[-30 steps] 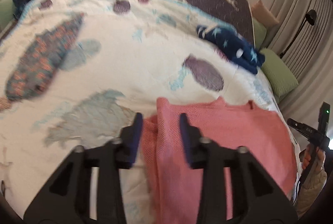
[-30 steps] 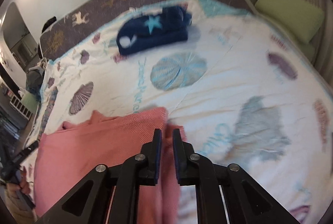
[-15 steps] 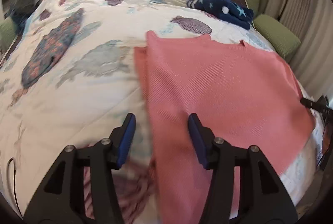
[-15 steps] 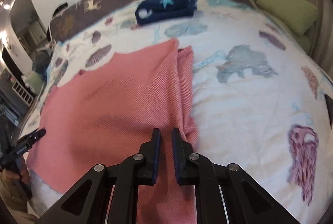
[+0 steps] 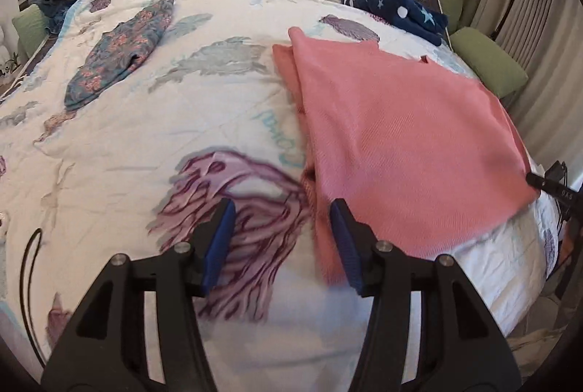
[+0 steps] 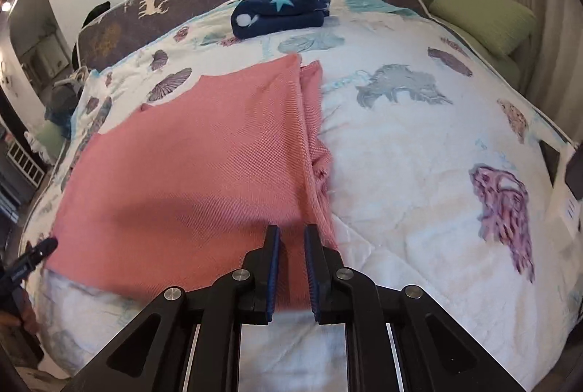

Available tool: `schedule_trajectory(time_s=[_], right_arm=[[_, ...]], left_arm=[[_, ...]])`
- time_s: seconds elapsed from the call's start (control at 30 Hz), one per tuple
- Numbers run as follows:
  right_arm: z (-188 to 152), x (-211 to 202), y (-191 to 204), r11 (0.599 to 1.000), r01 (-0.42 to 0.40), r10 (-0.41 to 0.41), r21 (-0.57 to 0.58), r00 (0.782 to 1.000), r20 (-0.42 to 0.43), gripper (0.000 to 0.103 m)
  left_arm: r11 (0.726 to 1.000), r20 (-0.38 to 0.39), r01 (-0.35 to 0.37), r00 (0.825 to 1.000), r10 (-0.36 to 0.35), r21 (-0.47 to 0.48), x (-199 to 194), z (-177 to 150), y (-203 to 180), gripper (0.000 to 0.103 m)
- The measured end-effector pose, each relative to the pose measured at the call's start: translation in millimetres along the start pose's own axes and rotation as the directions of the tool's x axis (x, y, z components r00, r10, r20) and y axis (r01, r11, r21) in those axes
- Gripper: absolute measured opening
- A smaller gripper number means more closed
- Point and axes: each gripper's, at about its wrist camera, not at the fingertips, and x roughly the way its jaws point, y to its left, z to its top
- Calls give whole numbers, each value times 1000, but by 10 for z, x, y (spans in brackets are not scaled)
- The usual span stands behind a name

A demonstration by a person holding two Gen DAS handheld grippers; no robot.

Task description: Fold small clothes

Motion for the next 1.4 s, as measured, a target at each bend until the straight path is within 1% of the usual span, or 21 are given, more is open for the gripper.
schedule_trajectory(time_s=[0.03,0.07,0.13,0.2,0.23,0.27,0.3,0.43,0.5,0.67,0.73,0.83,0.97,1.03,1.07,1.1,1.17,1.23,1.3,1.33,1.4], right_arm=[[-7,-43,4,1000,4,-4,-3,1000,7,14],[-7,-79,3,1000,6,-6,-3,1000,10,15],[-13,-153,-17,1000,2,-2,2,1000,13,15],[-31,-237,-59,1000,-6,6,15,999,32,19],[-46,-286,-89,1000,-10,9,29,999,36,21],[-58,-304,-120,999,-10,8,43,999,36,26],[-68,-312,-155,998,-8,6,57,999,34,31],[-123,-340,-271,994,8,-10,106,1000,19,38],[-141,-352,-303,993,-3,1,118,1000,17,46],[-183,-361,-345,991,5,-5,131,1000,6,50],[-197,-356,-357,991,9,-10,136,1000,2,51],[-206,-340,-365,990,7,-7,142,1000,-3,52],[-210,-333,-326,993,-6,7,114,1000,-10,52],[-216,-343,-296,996,-20,21,89,1000,-12,52],[-221,-350,-287,996,-29,30,81,999,-11,52],[-223,-351,-283,996,-36,37,77,999,-10,52],[-229,-354,-266,996,-59,59,67,998,-3,52],[-202,-338,-233,995,-82,82,52,997,7,52],[-170,-282,-218,995,-93,93,43,996,8,52],[-147,-209,-238,995,-77,78,62,997,-8,51],[-121,-114,-279,994,-33,38,100,998,-43,8]], left_arm=[[1000,-1,11,1000,-11,-9,-44,-3,8,56],[999,-2,36,999,-36,-24,-98,-2,26,56],[993,22,114,993,-113,-41,-231,-21,59,56],[980,47,195,980,-193,-38,-327,-53,76,56],[973,44,227,973,-226,-38,-336,-66,77,56],[967,32,251,968,-250,-41,-319,-86,78,56],[966,23,255,967,-255,-40,-295,-93,64,56],[960,-5,278,960,-278,-11,-193,-129,-28,56],[951,-9,308,951,-308,-1,-163,-107,-93,56],[925,2,373,928,-374,70,-259,-44,-262,56],[921,2,381,924,-383,86,-283,-28,-293,56],[932,-9,350,936,-351,97,-247,-32,-283,56],[957,-43,291,956,-290,21,-83,-84,-96,56],[954,-38,300,953,-300,-3,-56,-109,-40,56],[952,-28,306,952,-306,-5,-74,-112,-37,53],[950,-26,312,950,-311,9,-94,-108,-61,48],[946,-30,321,947,-320,46,-119,-98,-124,24],[938,-37,344,939,-343,51,-125,-89,-143,17],[940,-38,337,941,-336,48,-132,-77,-135,15],[943,-41,329,944,-328,47,-135,-83,-129,15],[954,-51,295,955,-292,56,-145,-123,-105,14]])
